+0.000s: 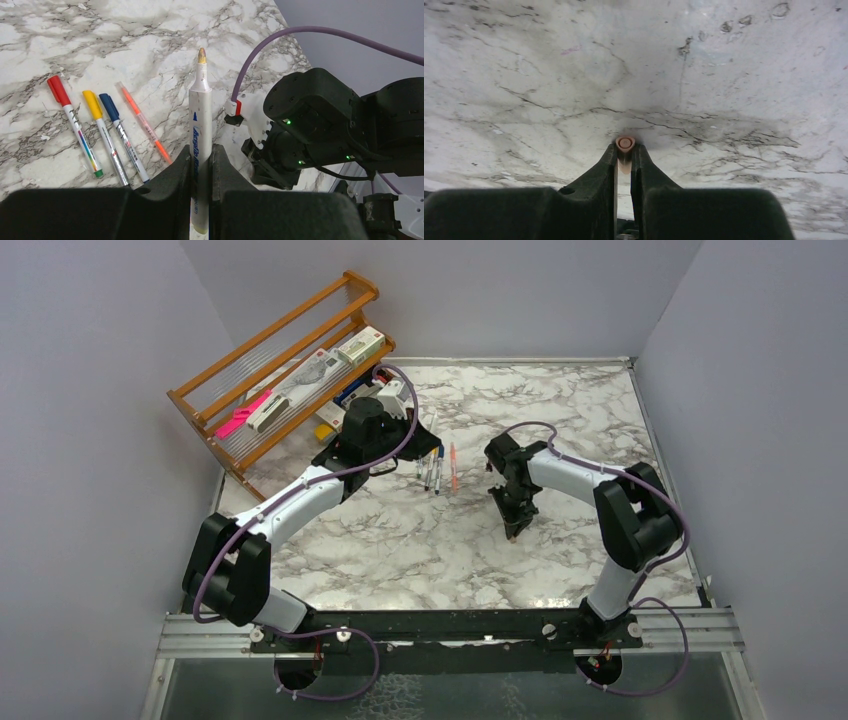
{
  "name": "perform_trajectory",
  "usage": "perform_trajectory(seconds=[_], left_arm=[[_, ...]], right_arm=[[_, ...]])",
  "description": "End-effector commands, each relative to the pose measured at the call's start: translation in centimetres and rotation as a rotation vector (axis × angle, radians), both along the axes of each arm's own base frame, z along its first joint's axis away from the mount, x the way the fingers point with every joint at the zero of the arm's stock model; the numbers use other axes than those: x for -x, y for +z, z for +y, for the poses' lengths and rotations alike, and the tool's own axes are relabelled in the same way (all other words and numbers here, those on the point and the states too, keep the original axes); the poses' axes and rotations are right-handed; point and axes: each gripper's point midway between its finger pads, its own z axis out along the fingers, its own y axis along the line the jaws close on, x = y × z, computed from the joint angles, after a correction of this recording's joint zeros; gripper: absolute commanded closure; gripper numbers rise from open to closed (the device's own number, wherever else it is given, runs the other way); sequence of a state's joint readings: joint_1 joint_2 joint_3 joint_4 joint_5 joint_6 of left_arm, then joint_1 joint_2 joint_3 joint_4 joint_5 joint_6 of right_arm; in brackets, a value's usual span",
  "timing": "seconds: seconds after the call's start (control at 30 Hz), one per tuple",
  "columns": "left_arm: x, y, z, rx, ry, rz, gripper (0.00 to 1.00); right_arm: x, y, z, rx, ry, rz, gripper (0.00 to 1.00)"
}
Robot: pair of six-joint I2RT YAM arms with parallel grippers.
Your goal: Insert the pens into the pen caps
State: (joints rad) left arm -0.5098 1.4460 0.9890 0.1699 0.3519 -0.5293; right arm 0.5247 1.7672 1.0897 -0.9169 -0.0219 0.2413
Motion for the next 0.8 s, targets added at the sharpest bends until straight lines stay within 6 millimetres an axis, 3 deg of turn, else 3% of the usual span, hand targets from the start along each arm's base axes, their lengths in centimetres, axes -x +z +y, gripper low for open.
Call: perform_trajectory(seconds=[0.0,0.1,0.23,0.33,0.47,0.57,0.77], left_arm=[[0.2,0.9,-0.2,0.031,-0.018,-0.017,1.0],[0.3,1.2,-0.4,0.055,-0.031,-0.014,1.0],[0.8,2.0,-1.2,0.135,-0.051,0.011,1.0],[1.3,2.7,-1.7,0.195,-0.072,0.023,1.0],[2.3,3.9,-3.0,0.23,-0.178,0.004,1.0],[3.4,4.9,-4.4,0.234,-0.288,-0.024,1.0],[4.9,6.2,-6.4,0.247,-0.405,-0.043,1.0]], right_arm=[[-1.6,2.1,3.3,-0.153,-0.012,-0.064,0.99],[-3.4,4.6,4.6,-0.212,-0.031,-0.14,0.99],[-7.1,9.3,6.1,-0.296,-0.083,-0.302,0.99],[-10.5,13.4,5.9,-0.382,-0.215,-0.439,0.99],[-13.7,18.9,5.3,-0.631,-0.383,-0.556,0.99],[-14.5,22.1,5.2,-0.801,-0.429,-0.601,0.99],[-14.4,28.8,6.2,-1.018,-0.347,-0.762,0.99]])
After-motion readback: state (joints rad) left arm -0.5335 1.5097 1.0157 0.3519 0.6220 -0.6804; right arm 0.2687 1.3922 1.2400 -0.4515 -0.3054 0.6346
